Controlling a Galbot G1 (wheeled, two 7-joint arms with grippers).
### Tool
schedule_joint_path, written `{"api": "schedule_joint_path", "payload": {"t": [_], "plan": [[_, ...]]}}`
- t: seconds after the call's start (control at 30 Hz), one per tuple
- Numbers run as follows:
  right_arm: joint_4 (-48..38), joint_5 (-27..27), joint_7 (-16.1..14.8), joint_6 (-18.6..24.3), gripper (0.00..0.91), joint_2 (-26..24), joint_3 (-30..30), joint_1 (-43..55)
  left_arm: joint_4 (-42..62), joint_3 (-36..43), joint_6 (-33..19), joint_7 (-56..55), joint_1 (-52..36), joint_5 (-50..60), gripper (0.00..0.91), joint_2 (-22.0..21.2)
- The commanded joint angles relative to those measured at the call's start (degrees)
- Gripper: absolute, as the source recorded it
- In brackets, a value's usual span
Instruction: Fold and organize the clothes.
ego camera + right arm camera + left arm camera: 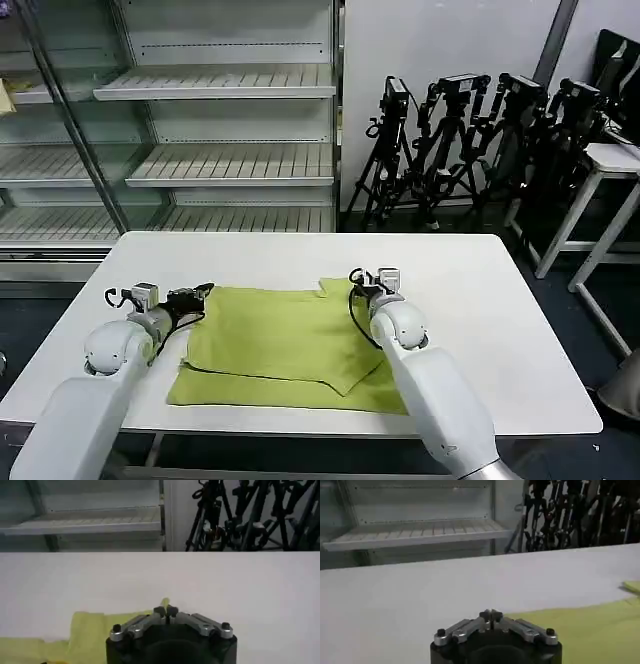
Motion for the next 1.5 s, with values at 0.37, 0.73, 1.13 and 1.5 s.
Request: {"api": "schedule_joint_path", "payload": {"t": [0.37,0.73,1.13,1.5], "plan": [[28.5,0.1,1.4,0.2,0.0,-9.0,1.2,-15.7,-17.3,-8.2,-1.5,-1.0,17.3,-1.1,0.02,-0.4],[37.2,-1.3,0.7,0.2,0.0,-11.3,2.0,-25.5,-20.2,-12.2,-2.6,-0.9,21.4,-1.4,0.02,0.2],[38.2,-5.9,0.1,1.3,0.0,-11.1,2.3,-30.2,-24.3,-14.8,-4.1,-0.6,27.0,1.3,0.02,0.1],[37.5,-7.4,0.0,1.5,0.0,-10.8,3.0,-30.5,-25.4,-13.0,-2.9,-0.3,28.5,3.1,0.02,-0.6]]}}
